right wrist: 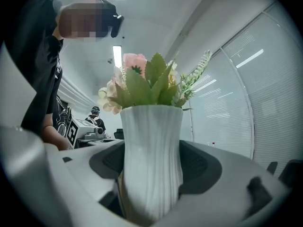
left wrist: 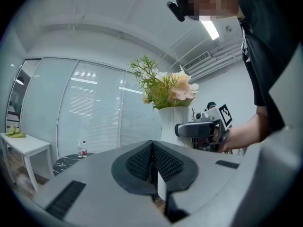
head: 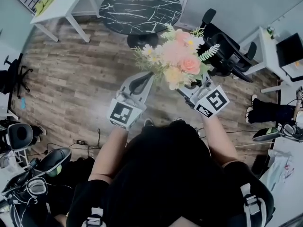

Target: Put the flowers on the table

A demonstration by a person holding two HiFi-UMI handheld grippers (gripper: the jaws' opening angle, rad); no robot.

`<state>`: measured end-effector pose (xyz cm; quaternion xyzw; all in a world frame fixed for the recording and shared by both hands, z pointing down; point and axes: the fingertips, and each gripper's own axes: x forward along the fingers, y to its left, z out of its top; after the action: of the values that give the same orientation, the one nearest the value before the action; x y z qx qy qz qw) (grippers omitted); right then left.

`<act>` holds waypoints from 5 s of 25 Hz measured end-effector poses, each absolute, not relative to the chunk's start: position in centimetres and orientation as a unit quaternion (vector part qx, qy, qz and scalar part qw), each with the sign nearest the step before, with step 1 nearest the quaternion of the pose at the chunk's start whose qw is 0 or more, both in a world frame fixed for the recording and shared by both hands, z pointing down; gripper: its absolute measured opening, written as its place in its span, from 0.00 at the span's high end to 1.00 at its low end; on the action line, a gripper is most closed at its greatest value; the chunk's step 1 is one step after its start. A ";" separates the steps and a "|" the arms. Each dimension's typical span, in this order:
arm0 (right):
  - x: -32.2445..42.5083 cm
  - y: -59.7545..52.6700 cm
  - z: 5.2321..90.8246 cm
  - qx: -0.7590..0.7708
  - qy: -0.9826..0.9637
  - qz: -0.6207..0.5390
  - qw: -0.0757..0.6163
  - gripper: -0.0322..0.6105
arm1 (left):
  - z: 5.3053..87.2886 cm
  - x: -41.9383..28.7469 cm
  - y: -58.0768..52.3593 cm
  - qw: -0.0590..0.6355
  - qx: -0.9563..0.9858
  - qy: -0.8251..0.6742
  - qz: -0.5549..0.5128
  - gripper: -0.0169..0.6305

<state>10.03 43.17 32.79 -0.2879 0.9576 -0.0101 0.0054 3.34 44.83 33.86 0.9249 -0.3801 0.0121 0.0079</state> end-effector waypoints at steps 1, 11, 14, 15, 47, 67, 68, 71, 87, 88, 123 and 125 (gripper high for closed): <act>9.7 43.3 32.7 -0.290 0.957 -0.010 0.004 0.42 | 33.8 2.9 44.9 0.009 0.926 -0.378 0.010 0.96; 7.5 41.4 32.8 -0.299 0.954 -0.023 0.006 0.42 | 34.0 0.4 43.0 0.018 0.929 -0.371 0.002 0.96; 7.2 40.3 33.3 -0.296 0.955 -0.021 0.005 0.42 | 34.2 0.1 41.8 0.018 0.927 -0.375 -0.001 0.96; 7.1 39.8 33.4 -0.295 0.955 -0.021 0.005 0.42 | 34.3 0.0 41.4 0.019 0.926 -0.377 -0.002 0.96; 12.5 16.7 34.7 -0.224 0.974 -0.023 0.022 0.42 | 34.9 6.1 19.8 0.014 0.900 -0.434 0.033 0.96; 9.6 7.1 36.7 -0.232 0.972 -0.023 0.015 0.42 | 36.2 3.3 9.6 0.020 0.900 -0.435 0.024 0.96; 9.1 6.4 36.7 -0.236 0.971 -0.022 0.014 0.42 | 36.2 2.8 8.8 0.020 0.902 -0.431 0.023 0.96; 7.5 4.0 36.5 -0.247 0.969 -0.023 0.009 0.42 | 35.9 1.2 6.3 0.021 0.908 -0.418 0.018 0.96; -1.5 -5.6 35.9 -0.315 0.949 -0.022 0.008 0.42 | 35.5 -7.8 -4.2 0.023 0.936 -0.350 0.009 0.96; -1.8 -5.9 36.0 -0.319 0.948 -0.022 0.006 0.42 | 35.6 -8.1 -4.6 0.024 0.938 -0.346 0.007 0.96; 2.5 -28.5 38.9 -0.318 0.948 -0.033 0.002 0.42 | 38.2 -4.9 -26.3 0.035 0.936 -0.350 0.031 0.96; 3.1 -30.1 39.2 -0.314 0.949 -0.032 0.002 0.42 | 38.5 -4.2 -27.8 0.033 0.936 -0.350 0.036 0.96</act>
<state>3.07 -30.09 39.21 -0.3144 0.9488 -0.0323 0.0024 -4.16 -27.77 38.50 0.9356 -0.3496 0.0363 0.0326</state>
